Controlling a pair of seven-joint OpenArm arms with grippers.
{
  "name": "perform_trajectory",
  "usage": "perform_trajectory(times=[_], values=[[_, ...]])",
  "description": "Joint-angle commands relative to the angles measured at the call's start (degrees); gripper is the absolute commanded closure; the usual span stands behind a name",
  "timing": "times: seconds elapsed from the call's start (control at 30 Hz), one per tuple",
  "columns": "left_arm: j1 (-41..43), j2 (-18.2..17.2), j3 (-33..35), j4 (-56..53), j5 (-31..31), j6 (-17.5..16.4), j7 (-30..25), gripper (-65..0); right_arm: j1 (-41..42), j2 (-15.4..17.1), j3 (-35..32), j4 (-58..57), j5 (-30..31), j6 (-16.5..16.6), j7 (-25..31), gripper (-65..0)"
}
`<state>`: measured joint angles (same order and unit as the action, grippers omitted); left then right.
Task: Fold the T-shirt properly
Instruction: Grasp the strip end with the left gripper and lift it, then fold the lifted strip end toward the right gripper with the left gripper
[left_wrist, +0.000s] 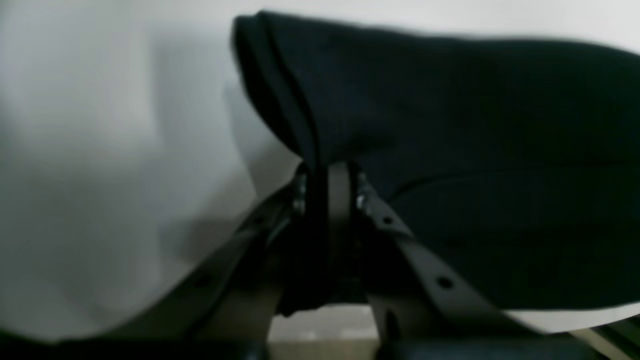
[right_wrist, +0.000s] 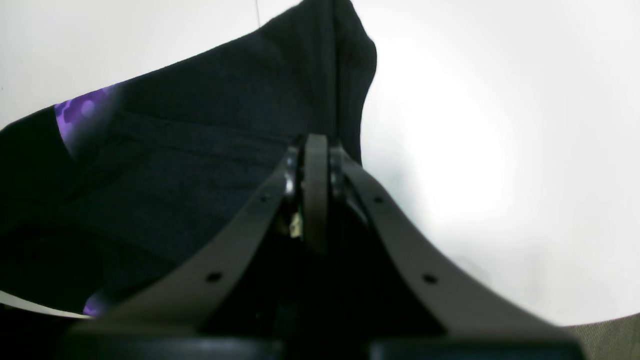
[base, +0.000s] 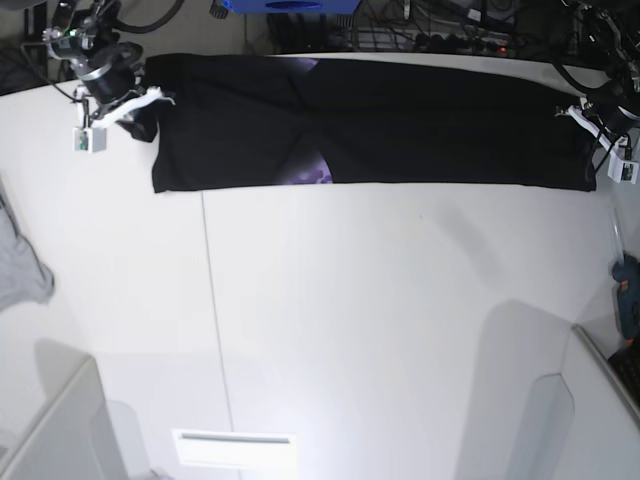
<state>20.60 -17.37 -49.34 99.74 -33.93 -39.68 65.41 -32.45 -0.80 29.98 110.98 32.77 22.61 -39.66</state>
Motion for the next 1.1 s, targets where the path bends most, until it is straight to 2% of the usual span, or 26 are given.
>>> perform_trajectory(times=[0.0,0.23,0.77,0.93,1.07], values=[[1.07,-0.79,-0.28,2.98,-0.13,-0.32,-0.31,0.0,-0.30,0.40,0.13,0.89,1.03,0.55,1.11,0.0],[3.62,3.43,3.94,12.48,-0.22,-0.32,-0.04,0.0,-0.30,0.40,0.13,0.89,1.03,0.55,1.11,0.0],[4.06,7.74,21.34,12.65,-0.22,-0.32,-0.04,0.0,-0.12,0.40,0.13,-0.87,0.94,0.47,1.11,0.0],[4.06,10.29,25.74,12.56,-0.22,-0.32,-0.04,0.0,-0.04,0.40,0.13,-1.57,0.76,0.47,1.29,0.0],[4.06,10.38,31.01,12.56,-0.22,-0.32,-0.04,0.0,0.40,0.40,0.13,-1.57,0.76,0.47,1.20,0.0]])
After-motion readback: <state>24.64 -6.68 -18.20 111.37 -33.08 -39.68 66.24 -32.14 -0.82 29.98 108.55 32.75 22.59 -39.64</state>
